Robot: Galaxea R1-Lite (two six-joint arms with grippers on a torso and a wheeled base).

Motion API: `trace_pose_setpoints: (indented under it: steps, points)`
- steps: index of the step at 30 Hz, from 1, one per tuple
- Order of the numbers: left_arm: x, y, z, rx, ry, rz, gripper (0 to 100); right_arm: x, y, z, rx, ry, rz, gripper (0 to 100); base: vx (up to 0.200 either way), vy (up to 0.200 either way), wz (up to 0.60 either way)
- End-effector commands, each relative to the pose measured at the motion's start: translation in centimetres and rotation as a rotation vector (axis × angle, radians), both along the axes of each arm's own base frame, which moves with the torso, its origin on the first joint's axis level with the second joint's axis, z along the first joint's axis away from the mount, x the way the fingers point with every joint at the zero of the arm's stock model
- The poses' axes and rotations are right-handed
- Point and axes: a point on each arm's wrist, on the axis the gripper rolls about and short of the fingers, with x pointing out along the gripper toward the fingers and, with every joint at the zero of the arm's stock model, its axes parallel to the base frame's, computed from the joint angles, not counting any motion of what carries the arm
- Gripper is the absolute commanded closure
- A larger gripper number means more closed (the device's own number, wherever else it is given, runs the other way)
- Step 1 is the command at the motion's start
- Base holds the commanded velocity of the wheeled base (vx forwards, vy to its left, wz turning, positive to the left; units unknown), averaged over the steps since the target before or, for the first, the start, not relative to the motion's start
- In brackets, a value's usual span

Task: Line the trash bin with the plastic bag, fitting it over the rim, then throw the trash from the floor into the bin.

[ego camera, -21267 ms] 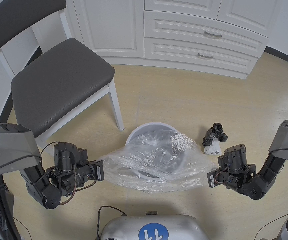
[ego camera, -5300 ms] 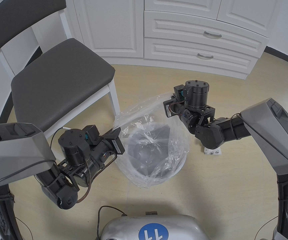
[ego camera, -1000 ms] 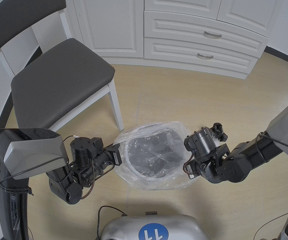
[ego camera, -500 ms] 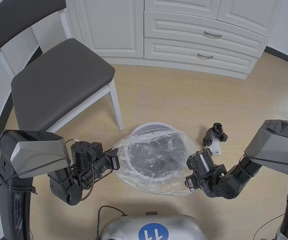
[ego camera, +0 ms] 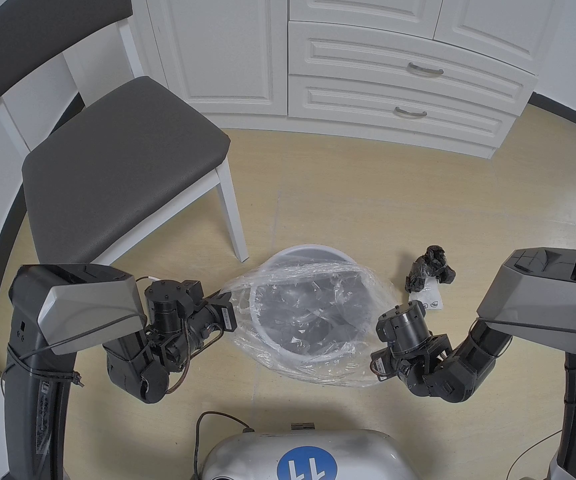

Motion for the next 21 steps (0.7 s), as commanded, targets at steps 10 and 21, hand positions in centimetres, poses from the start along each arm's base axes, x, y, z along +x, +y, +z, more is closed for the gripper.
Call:
trace_pose_setpoints:
  steps: [10,21]
  points:
    - [-1.2,0.2,1.7,-0.002,-0.011,-0.011,100,-1.8,-0.5,2.5,0.024,-0.047,0.052,0,0.0,0.0,0.0]
    - [-1.9,0.4,2.2,0.001,-0.005,-0.022,100,-6.6,-4.5,9.2,0.086,-0.102,0.28,0,0.0,0.0,0.0]
